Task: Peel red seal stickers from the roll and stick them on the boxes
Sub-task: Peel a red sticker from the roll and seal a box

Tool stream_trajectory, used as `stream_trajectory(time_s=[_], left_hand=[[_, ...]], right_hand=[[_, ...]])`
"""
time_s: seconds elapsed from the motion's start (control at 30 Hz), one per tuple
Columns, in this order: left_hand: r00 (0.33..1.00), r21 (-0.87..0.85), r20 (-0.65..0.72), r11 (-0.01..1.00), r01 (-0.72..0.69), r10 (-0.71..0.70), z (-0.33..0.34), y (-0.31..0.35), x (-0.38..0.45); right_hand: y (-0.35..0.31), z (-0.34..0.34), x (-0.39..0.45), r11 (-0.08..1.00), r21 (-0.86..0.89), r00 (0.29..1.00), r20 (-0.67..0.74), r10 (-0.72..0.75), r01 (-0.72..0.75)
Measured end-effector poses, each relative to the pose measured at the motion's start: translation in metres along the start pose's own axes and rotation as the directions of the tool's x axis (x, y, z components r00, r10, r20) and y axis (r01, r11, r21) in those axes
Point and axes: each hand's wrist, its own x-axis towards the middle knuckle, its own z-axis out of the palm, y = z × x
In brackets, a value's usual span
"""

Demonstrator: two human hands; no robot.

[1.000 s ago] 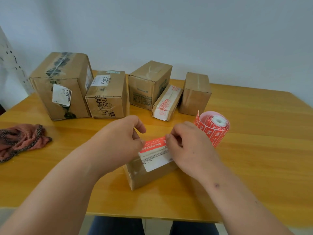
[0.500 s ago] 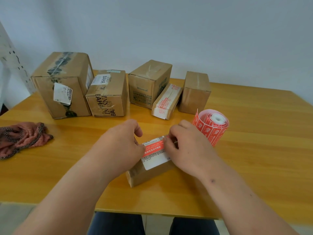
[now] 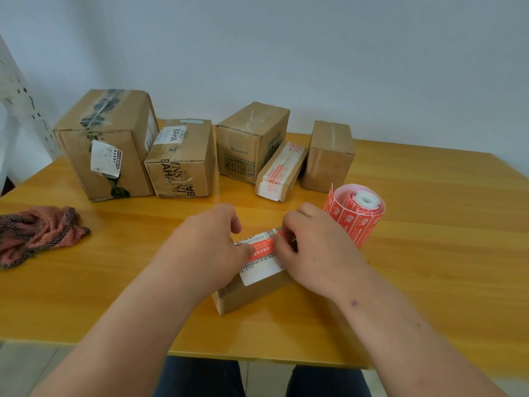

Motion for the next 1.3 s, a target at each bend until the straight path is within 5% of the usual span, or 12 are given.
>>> stream_trajectory(time_s=[0.73,0.9,1.3], left_hand=[[1.0,0.092,-0.019,0.995,0.025,-0.023,-0.001,0.003,0.003],[1.0,0.064,0.011,0.998,0.024,-0.025,-0.001,0.0,0.004],[0.997,0.058,-0.077,0.998,-0.023,0.028,0.009,-0.004,0.001]], right_hand=[[-0.006,-0.003,0.004,0.999,-0.046,0.999,0.033,0.019,-0.018],[-0.004,-0.011,0.005,0.991,0.058,0.992,0.041,0.122,-0.124],[0.001,-0.01,0.002,0.989,0.11,0.995,-0.013,0.098,-0.096]])
